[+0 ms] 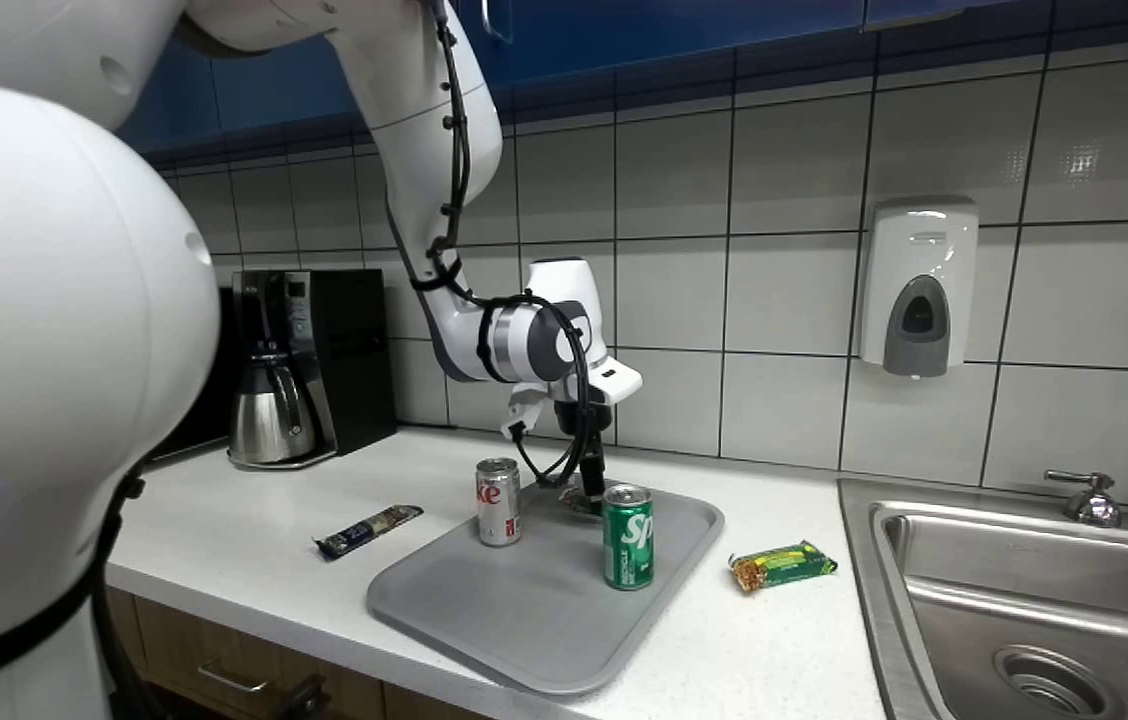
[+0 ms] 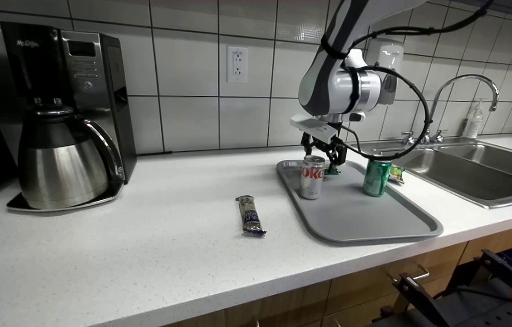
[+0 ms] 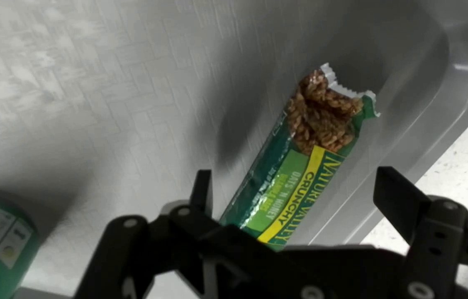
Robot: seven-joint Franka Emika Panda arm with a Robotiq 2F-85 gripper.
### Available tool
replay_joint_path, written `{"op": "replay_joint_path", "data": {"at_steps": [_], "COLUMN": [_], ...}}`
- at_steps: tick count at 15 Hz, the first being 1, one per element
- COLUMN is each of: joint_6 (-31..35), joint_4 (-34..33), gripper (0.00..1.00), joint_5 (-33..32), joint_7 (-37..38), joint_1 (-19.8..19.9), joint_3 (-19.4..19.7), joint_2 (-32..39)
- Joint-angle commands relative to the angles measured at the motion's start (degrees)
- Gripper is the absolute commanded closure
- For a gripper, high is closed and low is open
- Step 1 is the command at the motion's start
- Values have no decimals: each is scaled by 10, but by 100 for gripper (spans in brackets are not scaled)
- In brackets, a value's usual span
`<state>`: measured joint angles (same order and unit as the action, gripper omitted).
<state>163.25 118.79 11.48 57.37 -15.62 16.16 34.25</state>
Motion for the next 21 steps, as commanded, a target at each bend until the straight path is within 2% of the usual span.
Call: {"op": "replay_joint_path", "data": {"at_steps": [1, 21], "joint_6": [-21, -28], "joint_4": [-24, -53], "gripper": [0, 0], "joint_5": [-8, -3], "joint_7": [12, 8], "joint_1": [18, 34], "joint_3": [-15, -29], "joint_2": [7, 31]}}
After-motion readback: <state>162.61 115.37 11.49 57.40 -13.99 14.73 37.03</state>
